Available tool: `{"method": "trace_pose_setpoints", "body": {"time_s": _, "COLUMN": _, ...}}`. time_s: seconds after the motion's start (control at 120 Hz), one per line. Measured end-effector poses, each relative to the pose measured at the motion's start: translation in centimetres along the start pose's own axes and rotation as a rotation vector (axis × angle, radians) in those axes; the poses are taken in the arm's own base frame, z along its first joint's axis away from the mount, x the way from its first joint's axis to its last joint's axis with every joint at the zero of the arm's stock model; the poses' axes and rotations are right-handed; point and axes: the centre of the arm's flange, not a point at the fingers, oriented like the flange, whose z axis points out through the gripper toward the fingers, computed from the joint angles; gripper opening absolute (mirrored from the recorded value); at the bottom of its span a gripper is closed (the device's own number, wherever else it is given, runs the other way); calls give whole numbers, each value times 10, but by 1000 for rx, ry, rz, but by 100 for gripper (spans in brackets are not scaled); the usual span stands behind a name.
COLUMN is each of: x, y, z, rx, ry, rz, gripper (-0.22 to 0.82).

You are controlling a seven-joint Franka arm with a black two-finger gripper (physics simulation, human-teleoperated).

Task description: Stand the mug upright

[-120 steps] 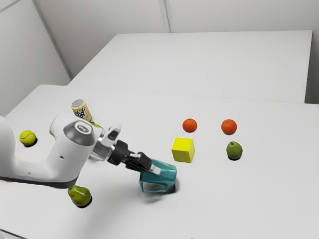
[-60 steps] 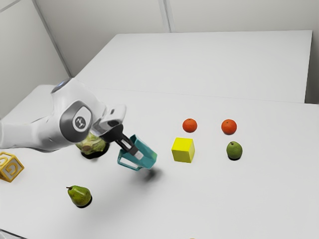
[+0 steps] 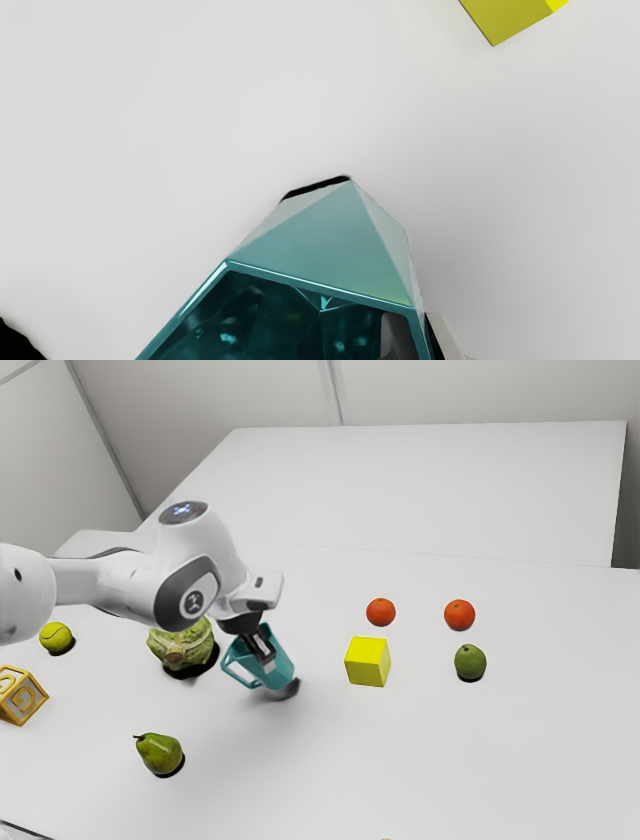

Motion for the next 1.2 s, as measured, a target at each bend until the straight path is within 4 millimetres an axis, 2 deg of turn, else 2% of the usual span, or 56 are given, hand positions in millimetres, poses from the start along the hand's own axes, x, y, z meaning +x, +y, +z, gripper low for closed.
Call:
{"method": "trace_pose_setpoints", "body": {"time_s": 0.167, "x": 13, "y": -9, "z": -3, "rx": 52, "ry": -17, "rz": -10, "gripper": -18}}
{"method": "trace_pose_setpoints", "body": {"time_s": 0.333, "x": 20, "y": -28, "z": -10, "rx": 98, "ry": -37, "rz": -36, "gripper": -18}}
{"method": "trace_pose_setpoints", "body": {"time_s": 0.633, "x": 14, "y": -55, "z": 9, "rx": 117, "ry": -93, "rz": -107, "gripper": -18}}
{"method": "trace_pose_setpoints", "body": {"time_s": 0.733, "x": 14, "y": -55, "z": 13, "rx": 117, "ry": -101, "rz": -112, "gripper": -18}}
{"method": "trace_pose_setpoints", "body": {"time_s": 1.0, "x": 24, "y": -36, "z": 17, "rx": 112, "ry": -100, "rz": -92, "gripper": -18}}
{"method": "trace_pose_setpoints", "body": {"time_s": 1.2, "x": 19, "y": -44, "z": 17, "rx": 103, "ry": -101, "rz": -120, "gripper": -7}}
